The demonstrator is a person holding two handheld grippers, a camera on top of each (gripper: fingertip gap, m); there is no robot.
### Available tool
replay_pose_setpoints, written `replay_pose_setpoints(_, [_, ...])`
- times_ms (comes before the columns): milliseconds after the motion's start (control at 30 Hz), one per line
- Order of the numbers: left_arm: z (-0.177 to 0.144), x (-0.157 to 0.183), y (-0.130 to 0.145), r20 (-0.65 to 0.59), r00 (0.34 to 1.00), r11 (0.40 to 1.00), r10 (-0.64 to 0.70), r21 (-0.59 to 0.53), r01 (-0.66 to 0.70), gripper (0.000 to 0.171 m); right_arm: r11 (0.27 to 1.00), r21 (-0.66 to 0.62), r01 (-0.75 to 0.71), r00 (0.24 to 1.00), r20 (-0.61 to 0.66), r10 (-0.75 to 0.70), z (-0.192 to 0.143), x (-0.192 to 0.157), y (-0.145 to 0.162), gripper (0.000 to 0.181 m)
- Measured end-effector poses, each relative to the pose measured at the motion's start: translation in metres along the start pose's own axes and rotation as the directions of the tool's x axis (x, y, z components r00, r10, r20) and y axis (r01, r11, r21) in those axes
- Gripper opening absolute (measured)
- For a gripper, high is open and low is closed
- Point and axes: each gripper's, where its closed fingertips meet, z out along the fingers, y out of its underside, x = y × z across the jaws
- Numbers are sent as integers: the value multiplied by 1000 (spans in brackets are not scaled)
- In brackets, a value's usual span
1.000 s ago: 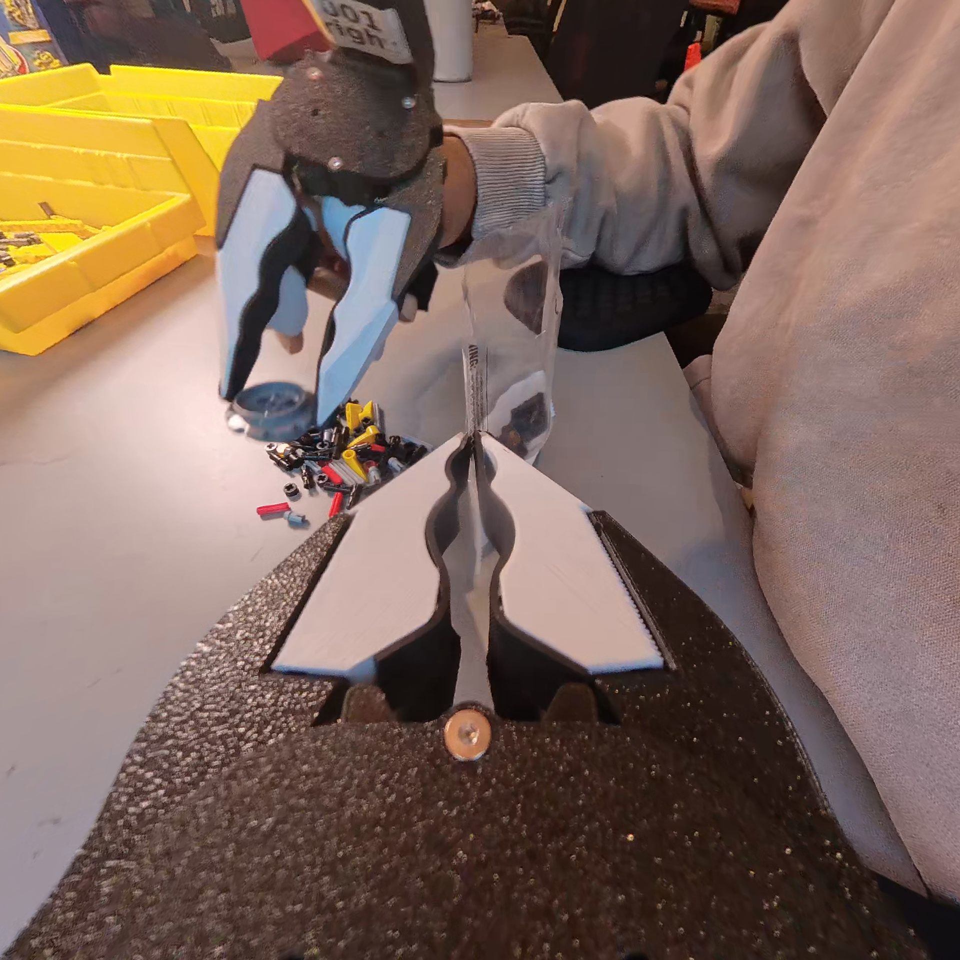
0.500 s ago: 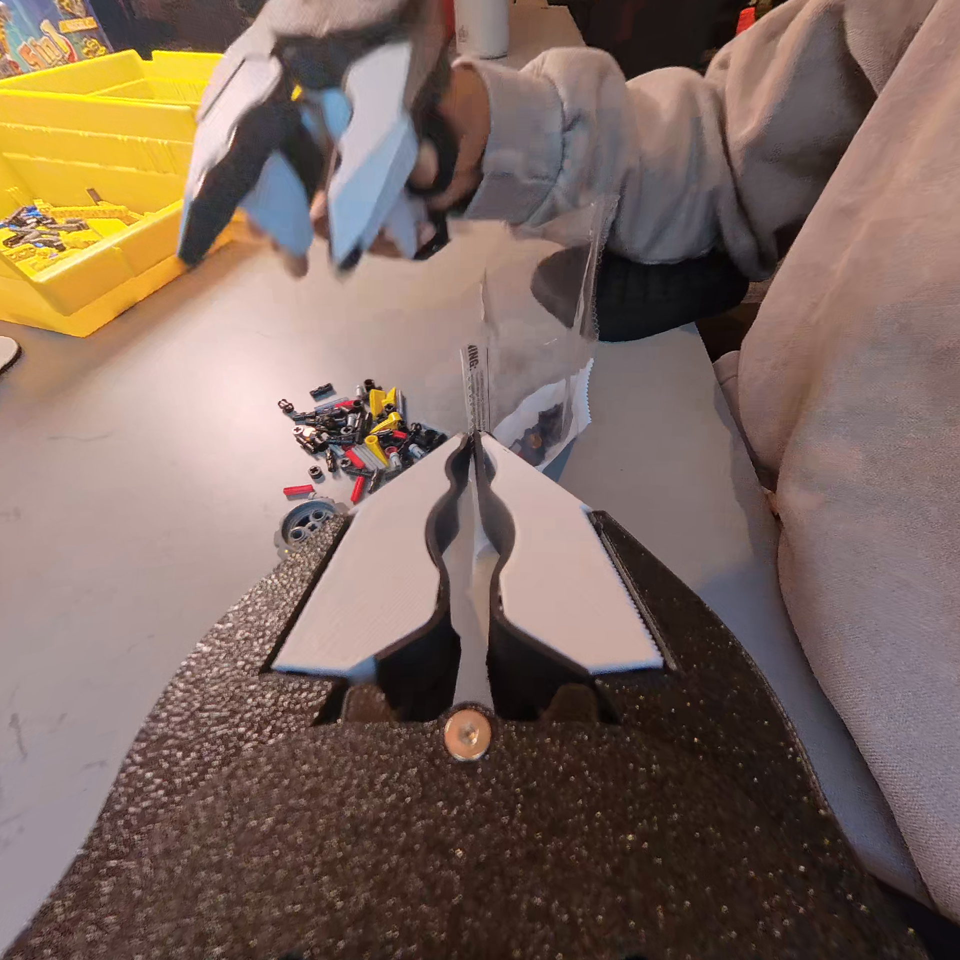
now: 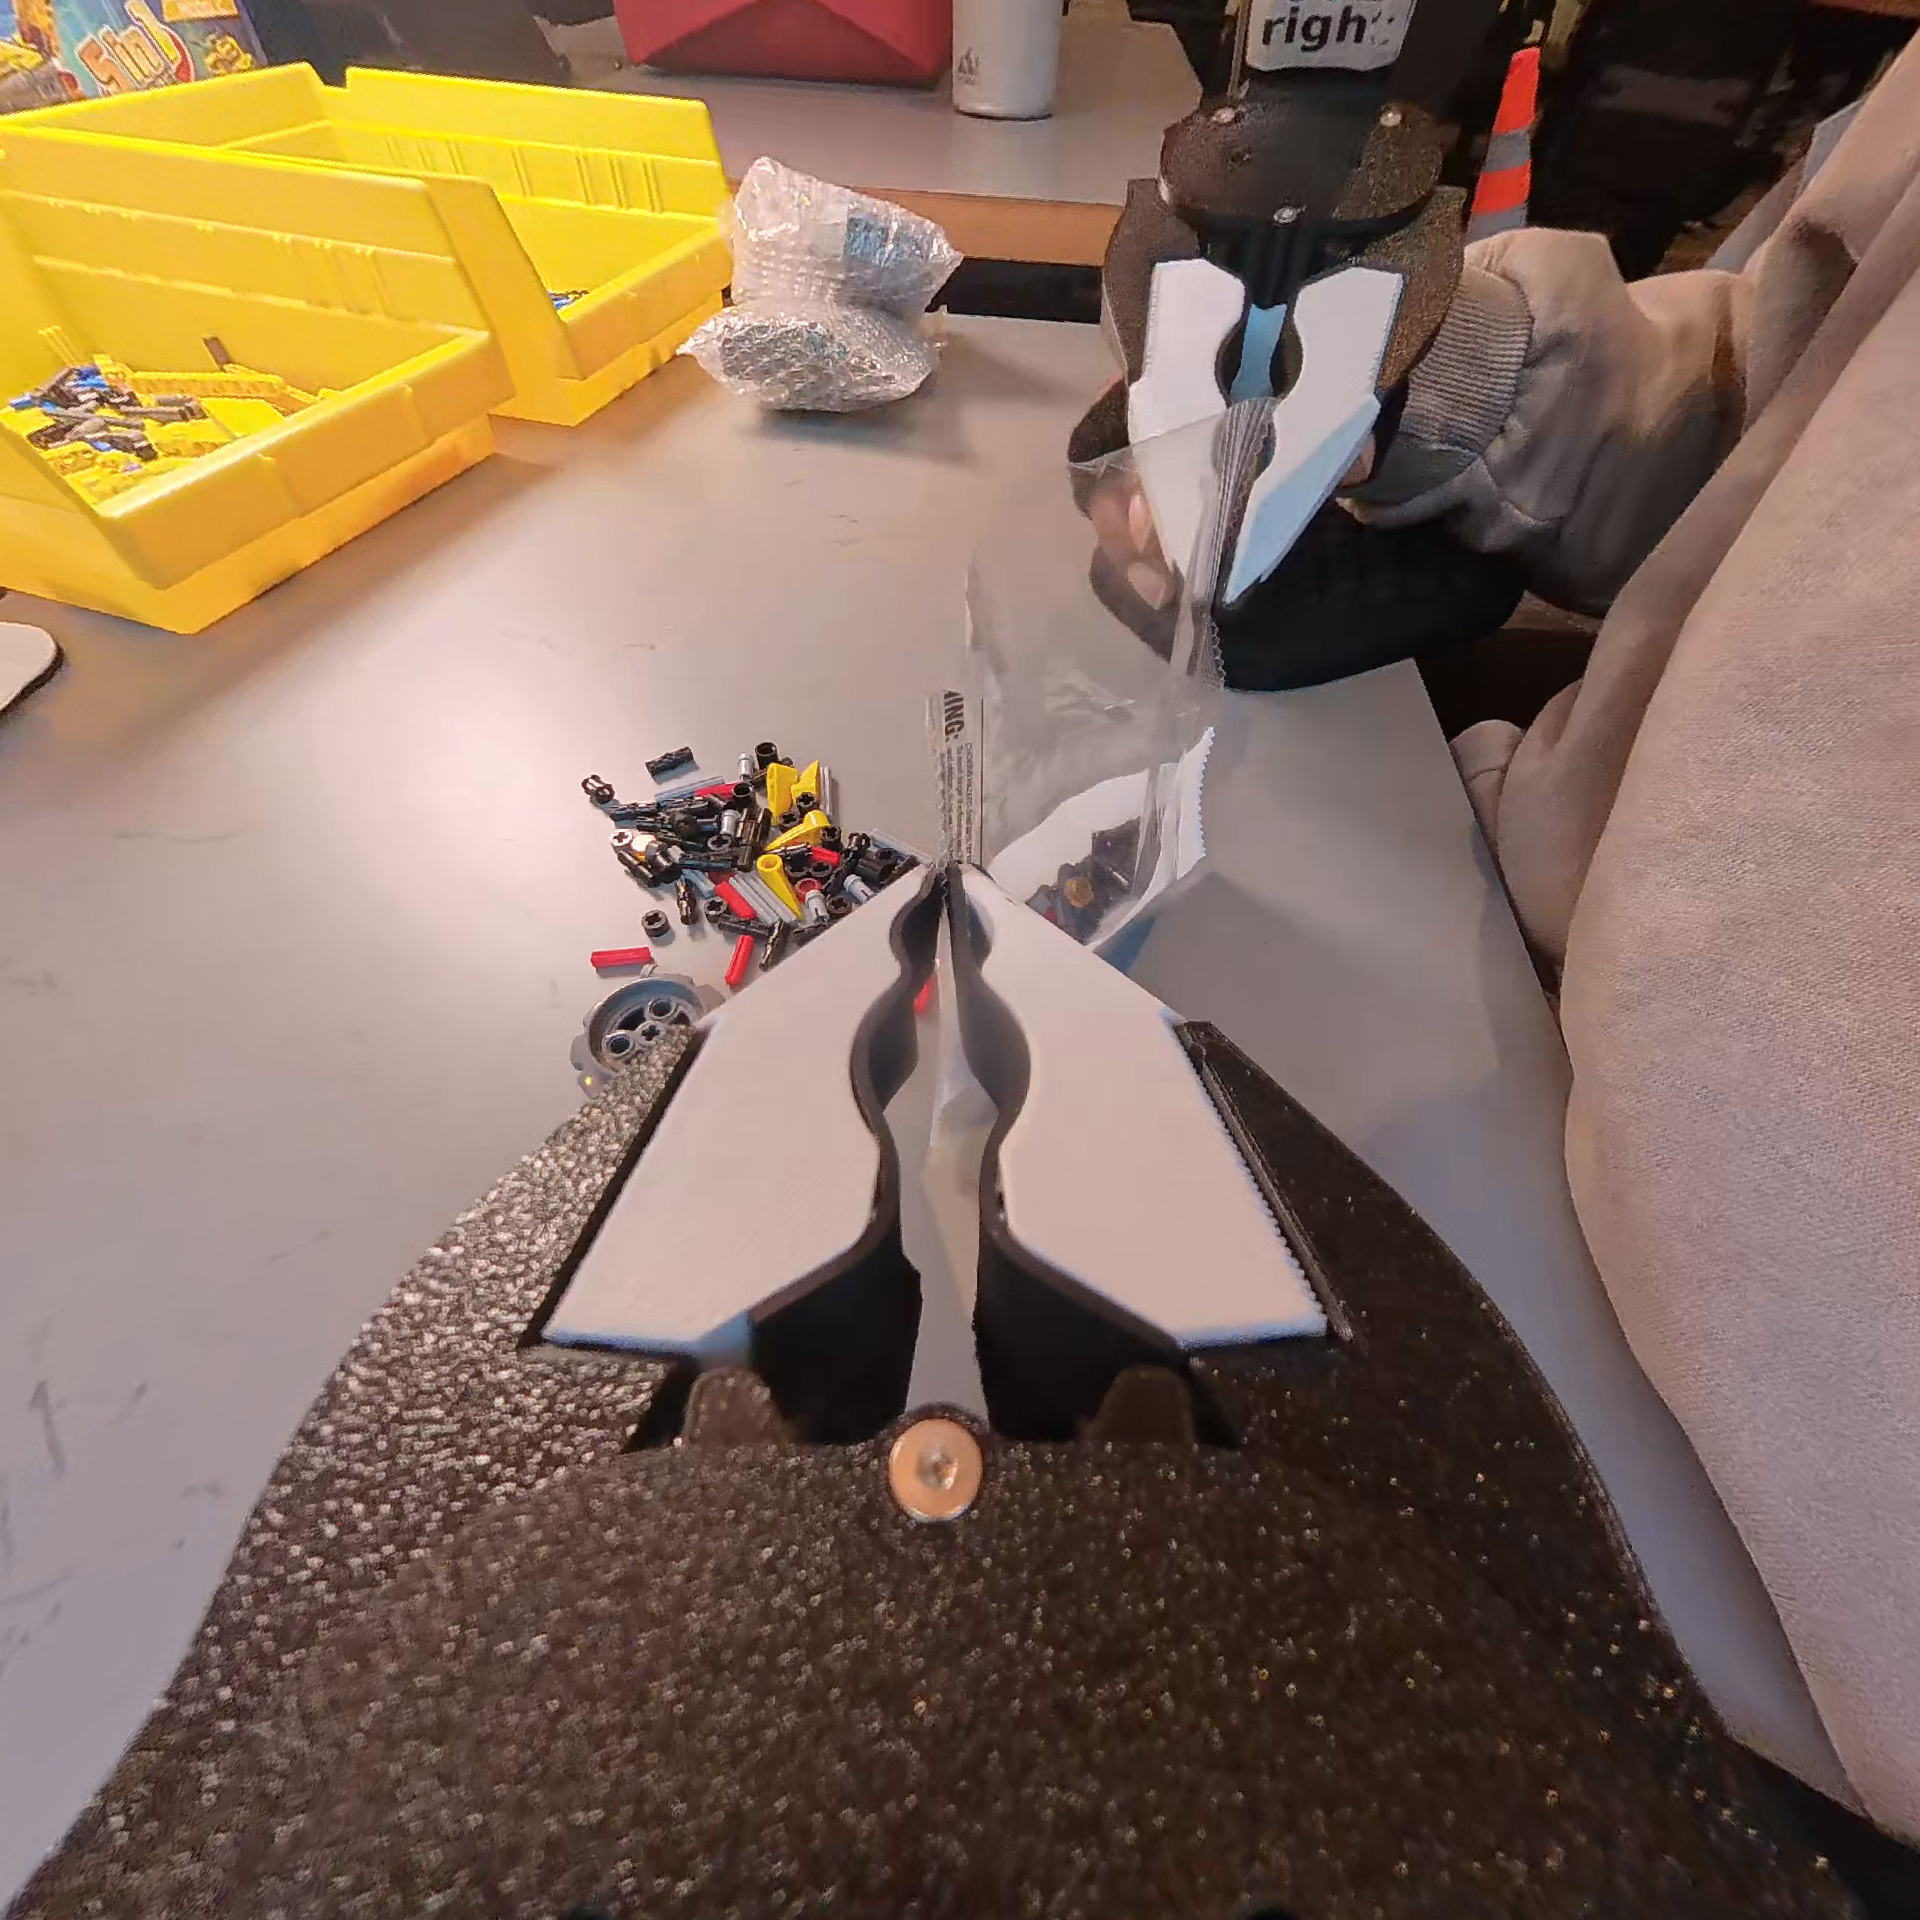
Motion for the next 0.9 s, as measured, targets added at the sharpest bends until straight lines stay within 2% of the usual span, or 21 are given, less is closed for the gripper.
replay_pose_setpoints(33, [-2, 1, -1, -9, 1000, 1000, 10, 2, -10, 0, 1000, -7, 29, 1000, 1, -29, -1, 1, 1, 0])
replay_pose_setpoints(100, [-13, -3, -9, -20, 1000, 999, 0, 46, 1, 11, 999, -9, 49, 999, 4, -49, -6, 5, 2, 0])
replay_pose_setpoints(167, [-25, -23, -19, 28, 999, 994, -46, 103, 43, 22, 998, -5, 68, 998, 8, -68, -13, 9, 2, 0])
replay_pose_setpoints(200, [-27, -40, -17, 85, 994, 995, -68, 84, 61, 26, 998, -5, 67, 998, 10, -67, -16, 12, 2, 0])
replay_pose_setpoints(267, [-18, -66, 5, 185, 982, 996, -38, -76, 52, 34, 998, -7, 57, 998, 21, -57, -20, 16, 6, 0])
replay_pose_setpoints(333, [3, -73, 35, 176, 984, 963, 19, -266, 29, 52, 999, -11, 53, 998, 26, -53, -23, 20, 9, 0])
replay_pose_setpoints(400, [22, -75, 57, 145, 988, 923, 48, -385, 12, 62, 999, -3, 46, 999, 28, -46, -25, 20, 8, 0])
replay_pose_setpoints(467, [33, -77, 66, 135, 989, 904, 56, -427, 7, 53, 999, 5, 44, 999, 25, -44, -26, 19, 8, 0])
replay_pose_setpoints(500, [35, -76, 64, 130, 990, 909, 49, -417, 10, 41, 999, 8, 43, 999, 21, -43, -26, 19, 9, 0])
replay_pose_setpoints(600, [21, -79, 61, 173, 977, 895, 121, -445, -32, 41, 999, 22, 37, 999, 19, -38, -29, 19, 9, 0])
replay_pose_setpoints(667, [-11, -82, 38, 275, 953, 921, 124, -389, -8, 41, 999, 25, 35, 999, 33, -35, -32, 17, 9, 0])
replay_pose_setpoints(733, [-74, -93, 8, 471, 875, 949, 111, -312, 48, 41, 999, 8, 42, 998, 49, -42, -35, 15, 13, 0])
replay_pose_setpoints(800, [-161, -105, 4, 696, 715, 946, 56, -266, 186, 41, 999, 15, 33, 997, 71, -34, -38, 12, 14, 0])
replay_pose_setpoints(867, [-252, -108, 32, 868, 497, 900, 3, -218, 377, 41, 999, 25, 27, 996, 86, -29, -40, 10, 14, 0])
replay_pose_setpoints(900, [-287, -105, 49, 914, 405, 878, -20, -178, 445, 40, 999, 28, 26, 995, 92, -29, -40, 10, 13, 0])
